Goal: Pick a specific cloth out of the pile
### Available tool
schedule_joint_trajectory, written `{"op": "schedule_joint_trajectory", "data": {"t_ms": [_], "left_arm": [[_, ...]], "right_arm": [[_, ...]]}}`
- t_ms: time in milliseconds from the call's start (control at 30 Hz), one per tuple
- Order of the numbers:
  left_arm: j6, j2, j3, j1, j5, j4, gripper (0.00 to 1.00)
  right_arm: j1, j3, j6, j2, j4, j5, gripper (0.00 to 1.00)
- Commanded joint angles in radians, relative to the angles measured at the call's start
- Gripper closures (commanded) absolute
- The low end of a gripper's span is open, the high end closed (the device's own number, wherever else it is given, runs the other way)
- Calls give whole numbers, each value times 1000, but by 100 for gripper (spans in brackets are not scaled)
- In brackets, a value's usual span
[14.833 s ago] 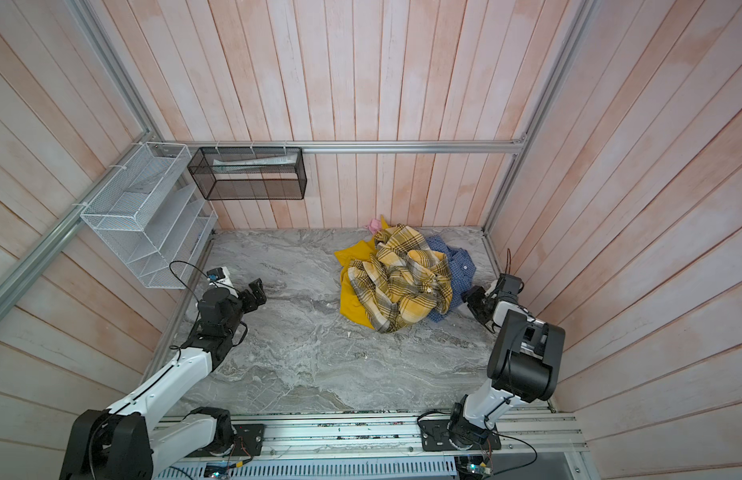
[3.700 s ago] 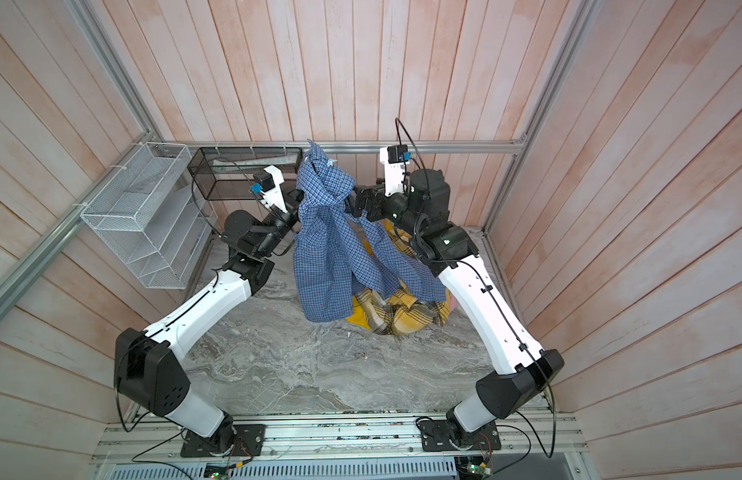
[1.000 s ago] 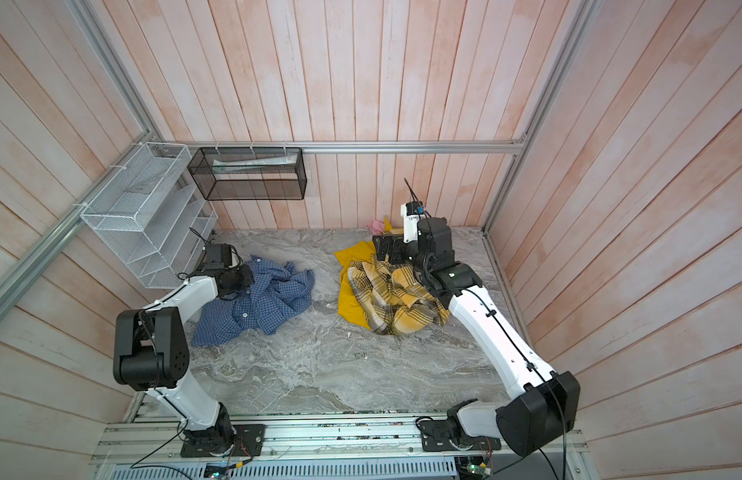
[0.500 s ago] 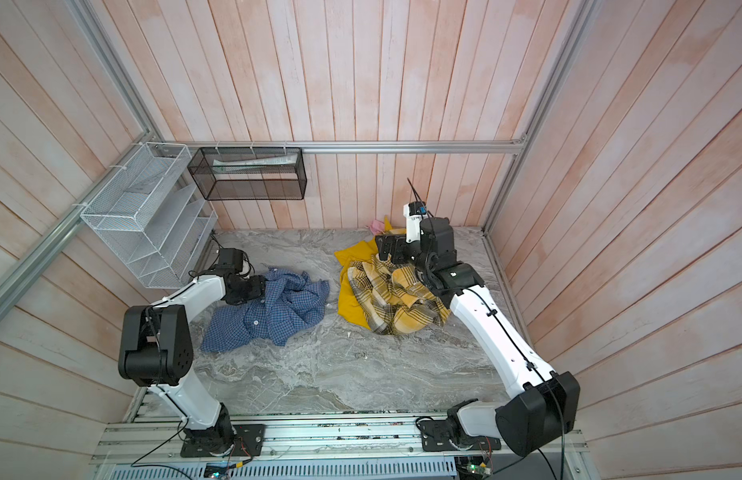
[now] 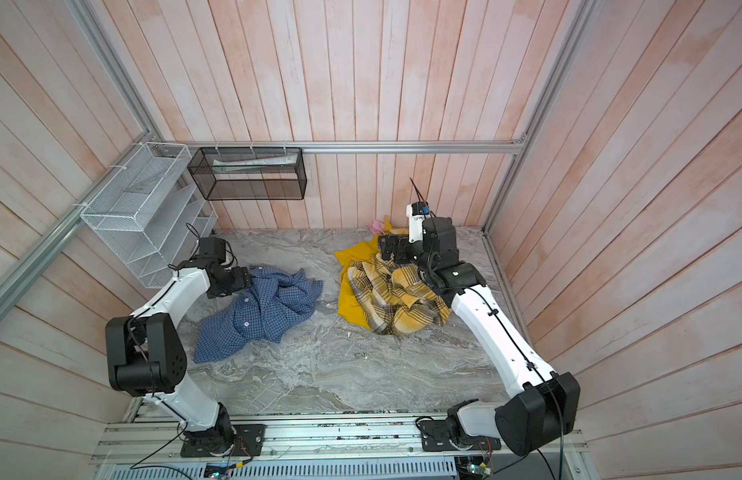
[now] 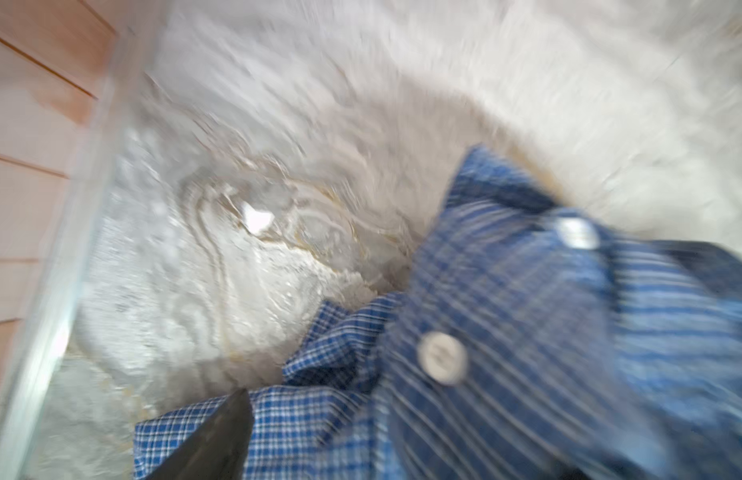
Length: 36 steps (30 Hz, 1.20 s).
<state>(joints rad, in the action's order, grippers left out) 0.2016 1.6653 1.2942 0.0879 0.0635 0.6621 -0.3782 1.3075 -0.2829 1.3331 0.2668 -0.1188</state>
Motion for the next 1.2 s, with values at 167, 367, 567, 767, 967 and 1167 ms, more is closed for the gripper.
{"op": "schedule_joint_trajectory", "data": {"t_ms": [167,367,567,767,967,1167], "left_arm": [[1,-190,-22,-34,-89,-16,14],[-12,-271,-125,-131,-108,-10,9],[33,-183,-235,-242,-45,-15,6],[41,-45,-270,-292,67,-45,3],[45,145,-224,-350,147,-60,1],[71,249,-212,-353,78,-92,36]], "right_arm": [[14,-12,22,-37,26,-13,2],[25,-28,22,-49,33,-13,2],[27,-23,17,-32,39,-36,2],[29,-26,45,-35,75,13,2],[47,-59,48,-56,82,21,2],[77,-67,54,-78,91,18,2]]}}
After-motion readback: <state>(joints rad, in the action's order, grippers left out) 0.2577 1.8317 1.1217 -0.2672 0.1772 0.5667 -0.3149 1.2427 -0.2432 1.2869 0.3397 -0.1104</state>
